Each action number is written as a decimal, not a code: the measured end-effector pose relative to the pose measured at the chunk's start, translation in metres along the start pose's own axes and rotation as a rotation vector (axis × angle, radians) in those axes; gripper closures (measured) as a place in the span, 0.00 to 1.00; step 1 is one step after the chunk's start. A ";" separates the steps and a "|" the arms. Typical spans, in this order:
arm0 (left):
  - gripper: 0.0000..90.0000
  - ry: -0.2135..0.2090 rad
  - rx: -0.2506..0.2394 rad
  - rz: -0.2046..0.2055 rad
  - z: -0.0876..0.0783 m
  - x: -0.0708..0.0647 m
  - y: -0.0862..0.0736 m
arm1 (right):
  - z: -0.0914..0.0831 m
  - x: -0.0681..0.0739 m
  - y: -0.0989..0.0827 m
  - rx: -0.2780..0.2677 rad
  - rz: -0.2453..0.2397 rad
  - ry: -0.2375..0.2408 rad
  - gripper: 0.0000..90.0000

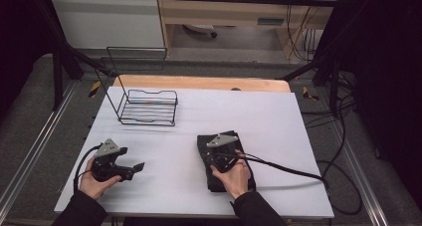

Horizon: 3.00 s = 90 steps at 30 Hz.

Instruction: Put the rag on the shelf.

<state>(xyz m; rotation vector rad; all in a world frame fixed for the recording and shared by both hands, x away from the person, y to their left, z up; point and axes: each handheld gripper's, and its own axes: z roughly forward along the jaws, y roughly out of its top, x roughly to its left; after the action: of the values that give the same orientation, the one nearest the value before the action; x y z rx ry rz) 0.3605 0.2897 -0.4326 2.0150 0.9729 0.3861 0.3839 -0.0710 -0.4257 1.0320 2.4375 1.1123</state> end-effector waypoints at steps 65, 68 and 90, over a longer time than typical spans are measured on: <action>0.82 -0.235 0.181 -0.105 0.088 -0.149 0.029 | -0.047 -0.050 -0.074 0.057 0.192 0.125 0.75; 0.87 -0.248 0.190 -0.119 0.087 -0.147 0.031 | -0.047 -0.050 -0.073 0.058 0.198 0.133 0.78; 0.93 -0.228 0.248 -0.024 0.062 -0.133 0.029 | -0.061 -0.041 -0.066 -0.043 0.136 0.105 0.51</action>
<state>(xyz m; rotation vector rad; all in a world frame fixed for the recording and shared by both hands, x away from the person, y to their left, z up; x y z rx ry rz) 0.3239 0.1442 -0.4358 2.2095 0.9370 0.0193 0.3496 -0.1631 -0.4355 1.1694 2.4422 1.2873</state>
